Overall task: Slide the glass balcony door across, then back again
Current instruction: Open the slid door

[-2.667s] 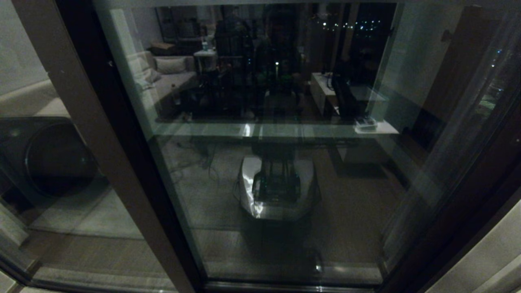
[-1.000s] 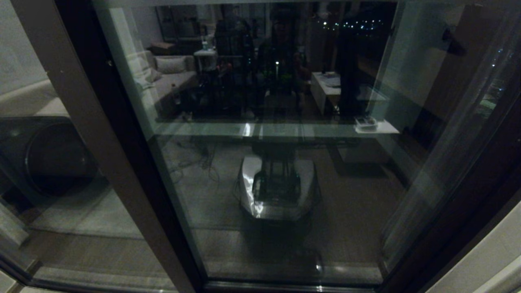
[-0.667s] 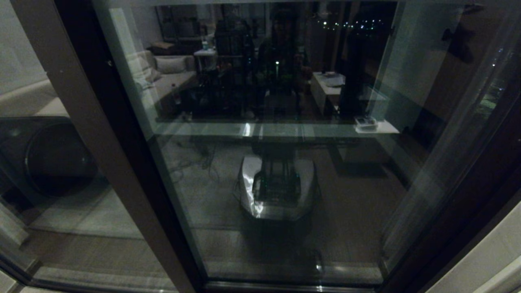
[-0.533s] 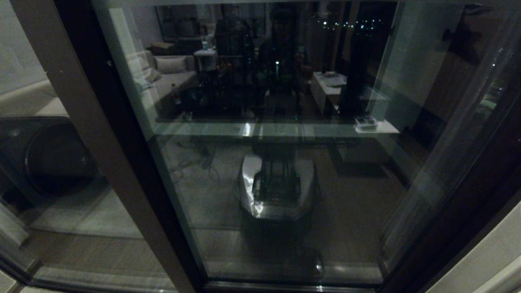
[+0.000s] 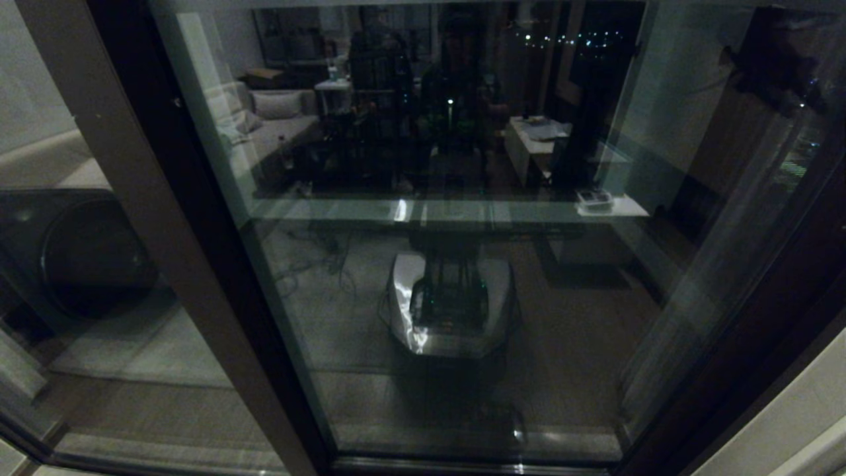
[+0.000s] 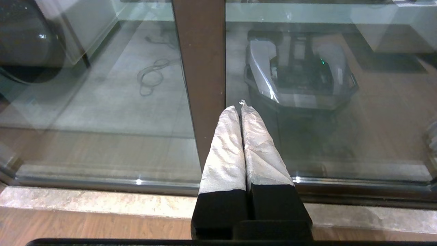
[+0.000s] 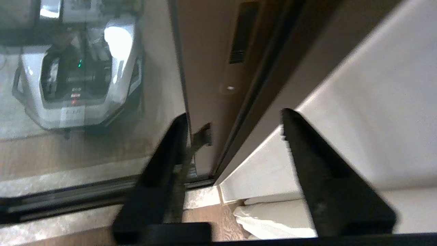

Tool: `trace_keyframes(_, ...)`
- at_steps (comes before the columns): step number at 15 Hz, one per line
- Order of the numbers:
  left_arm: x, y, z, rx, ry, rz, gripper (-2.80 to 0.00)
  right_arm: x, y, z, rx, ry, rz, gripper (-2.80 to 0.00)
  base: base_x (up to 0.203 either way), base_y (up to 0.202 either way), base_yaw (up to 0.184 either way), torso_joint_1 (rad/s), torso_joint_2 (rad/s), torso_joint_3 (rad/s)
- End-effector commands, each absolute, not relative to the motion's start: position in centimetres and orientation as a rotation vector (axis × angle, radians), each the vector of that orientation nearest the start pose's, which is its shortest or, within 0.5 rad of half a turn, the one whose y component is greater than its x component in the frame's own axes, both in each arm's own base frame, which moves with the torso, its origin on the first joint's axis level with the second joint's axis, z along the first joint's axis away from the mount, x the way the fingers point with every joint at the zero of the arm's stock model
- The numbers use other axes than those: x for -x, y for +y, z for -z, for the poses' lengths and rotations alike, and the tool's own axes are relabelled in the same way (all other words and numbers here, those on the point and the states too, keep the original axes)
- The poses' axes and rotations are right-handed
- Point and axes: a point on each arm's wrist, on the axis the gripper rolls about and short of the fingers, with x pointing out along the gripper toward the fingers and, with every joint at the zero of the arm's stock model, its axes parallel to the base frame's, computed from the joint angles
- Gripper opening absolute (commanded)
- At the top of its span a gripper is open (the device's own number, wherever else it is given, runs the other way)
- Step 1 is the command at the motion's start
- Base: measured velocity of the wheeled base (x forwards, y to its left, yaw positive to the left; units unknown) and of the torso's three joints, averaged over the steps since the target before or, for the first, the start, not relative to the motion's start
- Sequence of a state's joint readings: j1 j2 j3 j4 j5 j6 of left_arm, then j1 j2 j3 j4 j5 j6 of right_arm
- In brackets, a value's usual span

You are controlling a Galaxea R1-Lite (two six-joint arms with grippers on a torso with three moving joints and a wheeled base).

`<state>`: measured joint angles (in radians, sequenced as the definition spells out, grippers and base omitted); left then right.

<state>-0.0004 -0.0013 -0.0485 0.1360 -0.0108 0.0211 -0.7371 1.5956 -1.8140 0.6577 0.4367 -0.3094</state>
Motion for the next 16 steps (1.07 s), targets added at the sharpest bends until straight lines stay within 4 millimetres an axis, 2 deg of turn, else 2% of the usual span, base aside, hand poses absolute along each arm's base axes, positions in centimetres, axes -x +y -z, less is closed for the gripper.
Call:
trace_keyframes(1,2.7,0.0,-7.5,-0.021,0.086,0.012,-2.8,-19.6,-15.9,-36.6,0.059,0.417,0.21,0.0,0.0,0.0,0.0,0.0,0.0,0.0)
trace_keyframes(3,2.7,0.0,-7.5,-0.021,0.086,0.012,-2.8,-20.2,-15.1,-36.1,0.053,0.435,0.168,0.0,0.0,0.0,0.0,0.0,0.0,0.0)
trace_keyframes(6,2.7,0.0,-7.5,-0.021,0.086,0.012,-2.8,-21.7,-15.0,-35.1,0.041,0.464,0.12,0.0,0.0,0.0,0.0,0.0,0.0,0.0)
trace_keyframes(11,2.7,0.0,-7.5,-0.021,0.086,0.012,-2.8,-24.1,-16.5,-34.8,0.032,0.452,0.088,0.0,0.0,0.0,0.0,0.0,0.0,0.0)
trace_keyframes(16,2.7,0.0,-7.5,-0.021,0.086,0.012,-2.8,-25.2,-17.4,-35.1,0.046,0.435,0.09,0.0,0.0,0.0,0.0,0.0,0.0,0.0)
